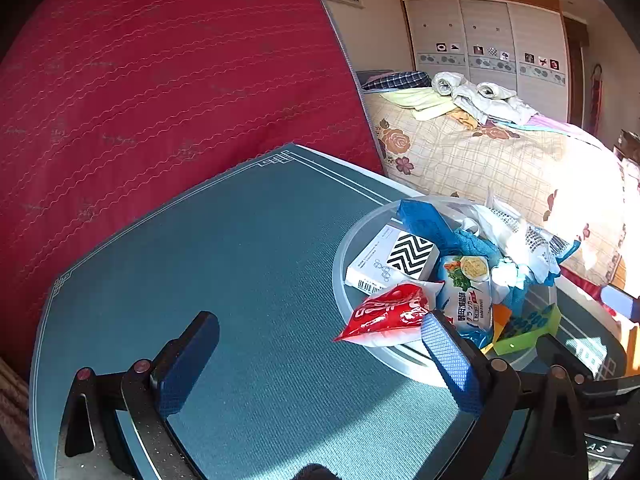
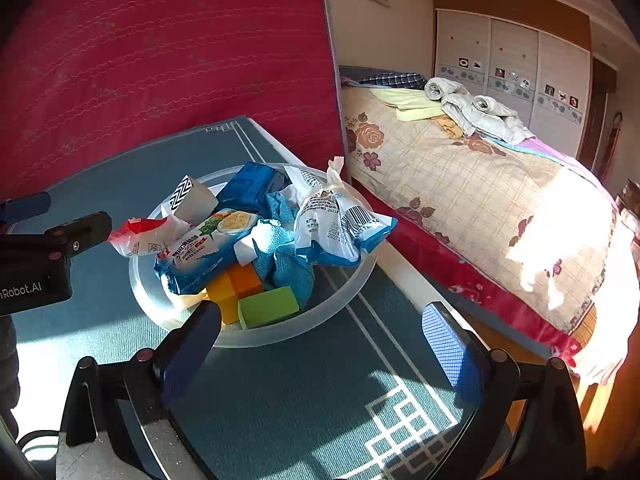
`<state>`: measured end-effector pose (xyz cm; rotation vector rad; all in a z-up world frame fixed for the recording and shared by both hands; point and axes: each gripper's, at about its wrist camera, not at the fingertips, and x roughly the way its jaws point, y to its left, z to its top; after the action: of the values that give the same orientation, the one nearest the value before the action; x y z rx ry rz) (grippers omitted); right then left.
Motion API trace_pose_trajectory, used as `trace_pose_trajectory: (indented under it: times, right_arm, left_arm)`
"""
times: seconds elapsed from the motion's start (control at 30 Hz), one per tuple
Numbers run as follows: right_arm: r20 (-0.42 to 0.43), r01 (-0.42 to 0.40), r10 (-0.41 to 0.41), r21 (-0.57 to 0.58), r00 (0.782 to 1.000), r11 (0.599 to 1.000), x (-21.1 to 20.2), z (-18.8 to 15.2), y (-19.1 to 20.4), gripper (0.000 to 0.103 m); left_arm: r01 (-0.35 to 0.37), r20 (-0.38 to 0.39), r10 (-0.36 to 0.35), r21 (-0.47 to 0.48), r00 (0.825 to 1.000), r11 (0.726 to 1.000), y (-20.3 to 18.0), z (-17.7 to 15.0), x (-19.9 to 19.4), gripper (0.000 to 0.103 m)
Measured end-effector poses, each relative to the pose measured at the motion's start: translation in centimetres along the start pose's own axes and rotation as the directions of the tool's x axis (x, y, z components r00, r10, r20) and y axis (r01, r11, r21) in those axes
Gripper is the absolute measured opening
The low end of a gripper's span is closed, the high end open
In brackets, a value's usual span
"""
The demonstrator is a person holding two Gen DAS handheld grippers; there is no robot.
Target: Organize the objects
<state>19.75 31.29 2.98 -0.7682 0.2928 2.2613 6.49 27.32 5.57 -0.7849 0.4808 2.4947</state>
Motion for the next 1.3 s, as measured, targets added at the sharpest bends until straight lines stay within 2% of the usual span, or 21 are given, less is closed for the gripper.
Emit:
trace_pose_trajectory:
  times: [1.3]
  right_arm:
    - [-0.006, -0.003, 0.003, -0.009, 1.0, 1.0, -0.01, 0.22, 0.33, 0.101]
  left_arm:
    - [0.031, 0.012, -0.032, 0.032, 0.999, 0.999, -0.56, 0.15, -0.71, 0.103]
